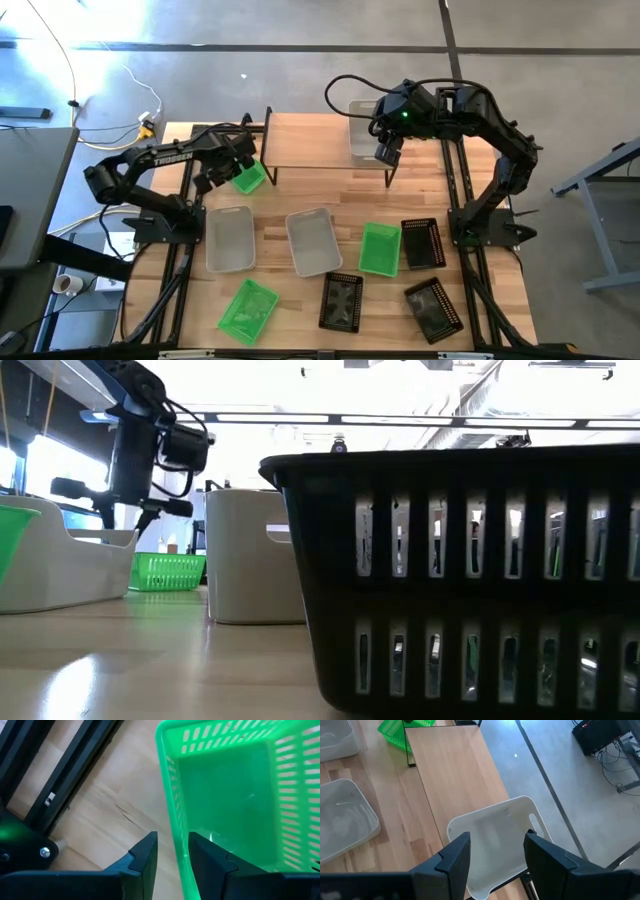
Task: Stack baskets on shelf by color
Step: Put the top green bin on the shelf
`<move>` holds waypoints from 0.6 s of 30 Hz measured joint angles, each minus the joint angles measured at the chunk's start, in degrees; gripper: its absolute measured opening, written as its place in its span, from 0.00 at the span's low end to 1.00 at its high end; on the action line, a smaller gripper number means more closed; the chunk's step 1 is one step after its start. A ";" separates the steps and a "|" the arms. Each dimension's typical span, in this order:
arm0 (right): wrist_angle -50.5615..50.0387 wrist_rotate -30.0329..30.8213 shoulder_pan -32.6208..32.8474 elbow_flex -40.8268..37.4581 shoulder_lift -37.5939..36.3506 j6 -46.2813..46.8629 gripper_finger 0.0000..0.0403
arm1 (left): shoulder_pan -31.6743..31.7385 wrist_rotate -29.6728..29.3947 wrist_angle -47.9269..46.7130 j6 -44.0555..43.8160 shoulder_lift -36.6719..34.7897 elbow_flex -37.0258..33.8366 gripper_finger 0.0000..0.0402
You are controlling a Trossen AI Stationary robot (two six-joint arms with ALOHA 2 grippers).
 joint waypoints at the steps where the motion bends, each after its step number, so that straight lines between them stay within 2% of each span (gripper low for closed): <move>1: 0.00 0.00 0.00 0.00 0.00 -0.01 0.42 | 0.00 -0.14 0.00 -0.36 0.51 -0.01 0.25; 14: 0.00 -0.01 0.00 0.00 0.00 -0.90 0.42 | 0.15 -0.14 1.61 -0.55 3.47 -2.51 0.25; 18: 0.07 0.01 0.00 0.00 0.00 -1.91 0.42 | 0.15 -0.62 2.31 -0.11 3.45 -2.71 0.20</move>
